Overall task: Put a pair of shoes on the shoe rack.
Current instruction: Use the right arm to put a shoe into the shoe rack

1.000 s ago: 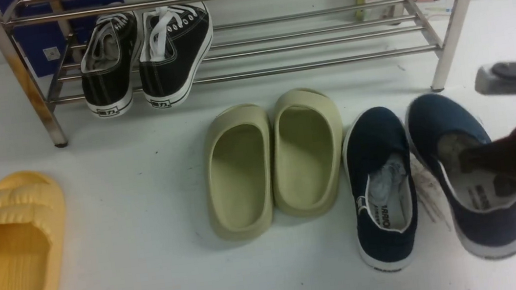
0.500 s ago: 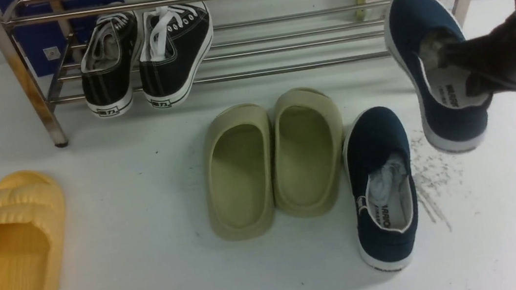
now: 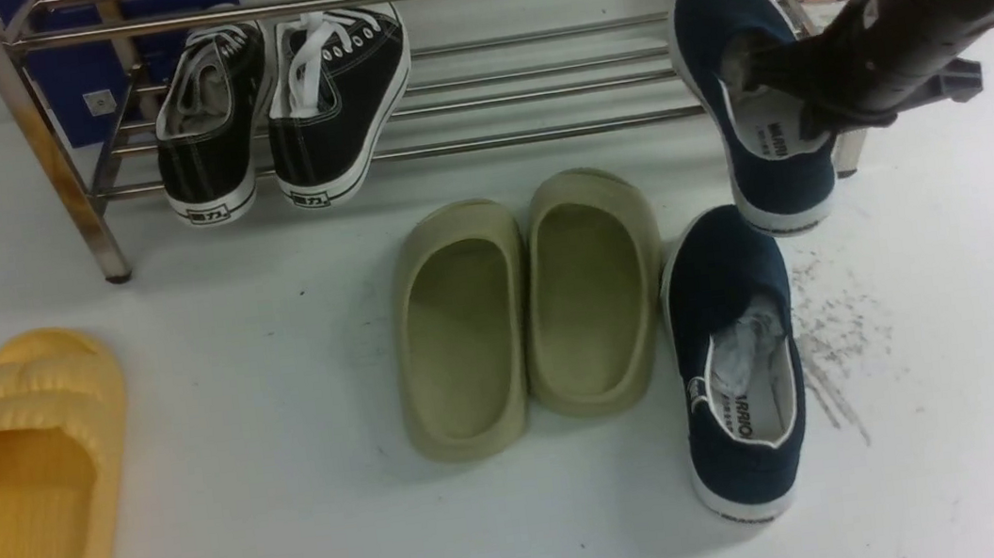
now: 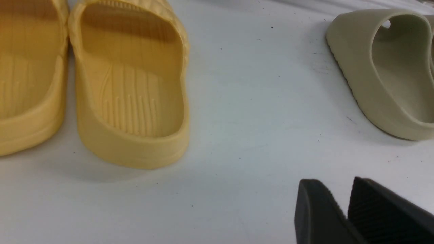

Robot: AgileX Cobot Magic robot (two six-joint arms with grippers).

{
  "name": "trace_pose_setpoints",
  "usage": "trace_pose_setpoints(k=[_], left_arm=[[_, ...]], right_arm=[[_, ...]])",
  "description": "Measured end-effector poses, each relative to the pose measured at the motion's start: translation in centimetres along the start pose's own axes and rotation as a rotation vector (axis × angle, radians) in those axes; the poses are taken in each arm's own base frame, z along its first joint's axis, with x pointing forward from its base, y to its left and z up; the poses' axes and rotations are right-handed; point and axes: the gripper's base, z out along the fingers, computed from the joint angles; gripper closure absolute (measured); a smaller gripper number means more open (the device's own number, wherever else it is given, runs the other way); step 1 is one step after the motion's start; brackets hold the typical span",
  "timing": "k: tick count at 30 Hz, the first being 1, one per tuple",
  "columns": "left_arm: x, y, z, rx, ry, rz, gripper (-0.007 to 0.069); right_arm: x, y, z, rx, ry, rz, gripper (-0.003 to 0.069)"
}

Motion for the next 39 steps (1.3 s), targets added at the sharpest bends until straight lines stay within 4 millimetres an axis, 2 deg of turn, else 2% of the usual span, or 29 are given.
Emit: trace_pose_setpoints(k=[6, 9, 16, 20, 39], left_arm=[[0.0, 0.0, 0.0, 0.000, 0.000, 0.000, 0.0454], [0.0, 0.0, 0.0, 0.000, 0.000, 0.000, 0.0451], [0.0, 0.0, 0.0, 0.000, 0.000, 0.000, 0.0442], [0.0, 0.0, 0.0, 0.000, 0.000, 0.000, 0.0442], [0.0, 0.0, 0.0, 0.000, 0.000, 0.000, 0.0420]], right_arm=[[-1.4, 0.5, 1.7, 0.004, -0.033, -0.011, 0.0615], [-1.8, 0.3, 1.9, 0.011, -0.048, 0.005, 0.0615], [-3.0, -2.3, 3.4, 0.037, -0.093, 0.077, 0.0615], [-2.9, -2.7, 4.4, 0.044, -0.092, 0.078, 0.0615], [-3.2, -2.7, 4.7, 0.039, -0.134, 0.028, 0.0594]])
